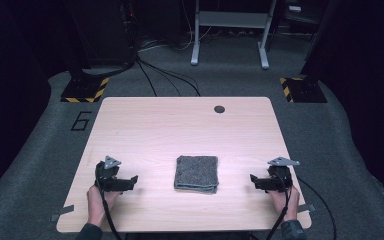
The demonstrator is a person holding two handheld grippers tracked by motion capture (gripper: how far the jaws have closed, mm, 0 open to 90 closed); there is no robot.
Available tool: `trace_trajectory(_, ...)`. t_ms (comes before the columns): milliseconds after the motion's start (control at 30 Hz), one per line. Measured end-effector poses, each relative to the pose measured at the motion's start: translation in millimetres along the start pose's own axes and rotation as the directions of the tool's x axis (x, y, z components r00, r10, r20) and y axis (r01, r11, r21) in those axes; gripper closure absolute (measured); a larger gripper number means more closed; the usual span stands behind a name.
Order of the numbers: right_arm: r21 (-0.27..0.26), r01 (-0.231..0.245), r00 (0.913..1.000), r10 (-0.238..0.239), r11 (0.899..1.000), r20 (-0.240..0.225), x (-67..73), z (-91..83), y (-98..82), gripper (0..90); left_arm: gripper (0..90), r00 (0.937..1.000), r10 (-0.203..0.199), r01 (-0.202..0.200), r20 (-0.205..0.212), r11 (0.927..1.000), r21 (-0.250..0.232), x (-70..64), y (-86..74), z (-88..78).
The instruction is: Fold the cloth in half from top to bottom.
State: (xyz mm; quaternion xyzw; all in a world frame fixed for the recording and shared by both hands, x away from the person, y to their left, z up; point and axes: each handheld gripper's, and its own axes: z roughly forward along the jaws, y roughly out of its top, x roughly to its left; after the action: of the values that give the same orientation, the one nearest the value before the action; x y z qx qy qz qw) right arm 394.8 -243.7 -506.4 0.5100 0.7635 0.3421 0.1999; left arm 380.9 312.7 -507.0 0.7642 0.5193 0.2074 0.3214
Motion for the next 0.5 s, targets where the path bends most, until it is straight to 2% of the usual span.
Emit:
trace_trajectory(33,-0.005,-0.020,0.9992,0.020,1.000,0.034,-8.9,-0.4,-7.4,6.9,3.8,0.9985,0.017,-0.017,-0.052,0.9998,0.006,4.5,-9.1,-0.3)
trace_trajectory(67,-0.005,-0.020,0.9992,0.020,1.000,0.034,-8.9,-0.4,-7.4,6.9,3.8,0.9985,0.017,-0.017,-0.052,0.9998,0.006,4.5,-9.1,-0.3)
trace_trajectory(100,0.003,-0.029,0.9968,0.028,1.000,0.075,-15.3,0.2,-13.6,6.3,3.6,0.9987,-0.006,0.007,-0.051,0.9999,0.013,10.3,-16.4,0.1)
trace_trajectory(133,0.003,-0.043,0.9953,0.043,0.999,0.087,-17.6,0.4,-16.5,6.3,3.3,0.9987,-0.006,0.007,-0.051,0.9999,0.013,10.3,-16.4,0.1)
trace_trajectory(200,-0.001,-0.050,0.9945,0.050,0.999,0.091,-22.4,1.5,-21.8,6.5,3.0,0.9969,-0.047,0.048,-0.063,0.9988,0.011,18.7,-25.8,2.9)
trace_trajectory(233,-0.001,-0.050,0.9945,0.050,0.999,0.091,-22.4,1.5,-21.8,6.5,2.2,0.9969,-0.047,0.048,-0.063,0.9988,0.011,18.7,-25.8,2.9)
trace_trajectory(267,0.004,-0.049,0.9928,0.048,0.999,0.110,-23.2,3.1,-24.4,5.9,2.4,0.9963,-0.045,0.044,-0.073,0.9990,-0.011,21.8,-29.7,1.9)
trace_trajectory(367,-0.003,-0.027,0.9942,0.027,1.000,0.104,-21.2,4.8,-24.3,4.7,2.0,0.9967,-0.042,0.039,-0.070,0.9985,-0.038,24.0,-32.5,2.5)
trace_trajectory(500,0.004,-0.042,0.9929,0.041,0.999,0.111,-22.0,6.7,-23.9,1.4,1.7,0.9981,-0.025,0.023,-0.056,0.9991,-0.035,25.7,-31.7,3.4)
